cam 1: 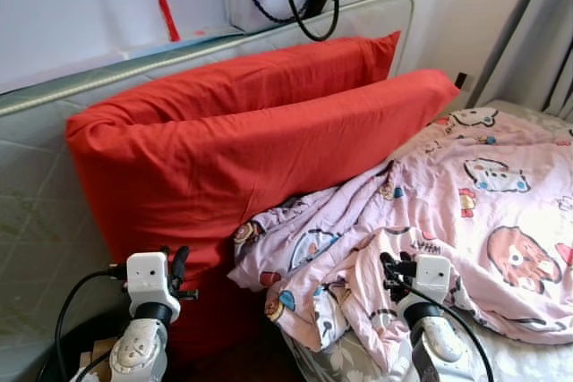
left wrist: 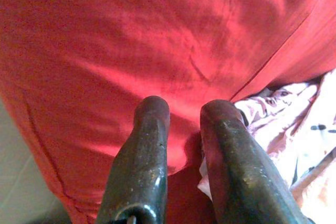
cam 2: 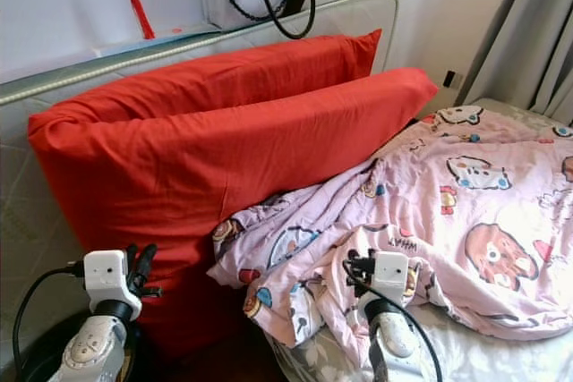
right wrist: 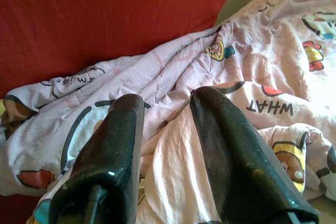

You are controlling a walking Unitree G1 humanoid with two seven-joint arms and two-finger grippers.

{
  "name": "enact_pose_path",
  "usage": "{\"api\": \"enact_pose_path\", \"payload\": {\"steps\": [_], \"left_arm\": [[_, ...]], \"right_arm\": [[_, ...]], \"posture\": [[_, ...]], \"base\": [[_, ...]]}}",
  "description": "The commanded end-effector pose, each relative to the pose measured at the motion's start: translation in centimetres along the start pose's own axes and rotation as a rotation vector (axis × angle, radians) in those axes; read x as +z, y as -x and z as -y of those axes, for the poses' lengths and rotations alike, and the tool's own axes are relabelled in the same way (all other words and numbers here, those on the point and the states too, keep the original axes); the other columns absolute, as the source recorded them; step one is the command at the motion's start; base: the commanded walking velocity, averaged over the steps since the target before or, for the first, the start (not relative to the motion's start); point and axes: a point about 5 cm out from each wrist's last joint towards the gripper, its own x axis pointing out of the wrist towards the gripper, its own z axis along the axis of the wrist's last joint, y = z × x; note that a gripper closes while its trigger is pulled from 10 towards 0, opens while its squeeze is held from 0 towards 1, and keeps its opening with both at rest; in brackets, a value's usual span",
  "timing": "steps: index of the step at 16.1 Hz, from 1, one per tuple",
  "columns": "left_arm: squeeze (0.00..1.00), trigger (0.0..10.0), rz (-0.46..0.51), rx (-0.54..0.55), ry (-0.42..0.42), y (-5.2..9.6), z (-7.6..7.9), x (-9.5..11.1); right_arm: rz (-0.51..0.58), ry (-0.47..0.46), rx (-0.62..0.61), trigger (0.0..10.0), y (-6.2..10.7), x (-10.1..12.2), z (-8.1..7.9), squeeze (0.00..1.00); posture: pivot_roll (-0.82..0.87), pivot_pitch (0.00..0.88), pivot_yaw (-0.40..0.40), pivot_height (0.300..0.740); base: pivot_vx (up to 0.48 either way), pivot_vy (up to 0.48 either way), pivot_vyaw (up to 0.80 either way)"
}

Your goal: Clean up the room

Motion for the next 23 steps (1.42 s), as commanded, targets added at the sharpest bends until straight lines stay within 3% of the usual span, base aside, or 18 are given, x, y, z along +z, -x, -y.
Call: {"api": "enact_pose_path", "payload": {"steps": [1, 4, 7, 23], "left_arm": [[0.0, 10.0, -0.01, 0.001, -0.004, -0.1, -0.3, -0.1], [0.0, 10.0, -0.016, -0.006, -0.005, -0.1, -0.1, -0.2], [0.0, 10.0, -0.019, -0.014, -0.012, 0.0, -0.1, -0.3], [0.0, 10.0, -0.044, -0.038, 0.001, 0.3, 0.2, -0.8]], "right_arm": [[0.011, -0.002, 0.019, 10.0, -0.2, 0.4, -0.4, 0.0], [-0.043, 0.017, 0.045, 10.0, -0.3, -0.2, -0.7, 0.0], [-0.037, 0.009, 0.058, 10.0, -0.2, -0.2, -0.9, 0.0], [-0.042, -0.016, 0.015, 10.0, 0.0, -0.4, 0.0, 0.0]], "posture": [[0.05, 0.0, 0.007, 0.68], [0.05, 0.0, 0.008, 0.675], [0.06, 0.0, 0.011, 0.631], [0.06, 0.0, 0.019, 0.631]], "base": [[0.0, 0.0, 0.0], [0.0, 0.0, 0.0], [0.0, 0.0, 0.0], [0.0, 0.0, 0.0]]}}
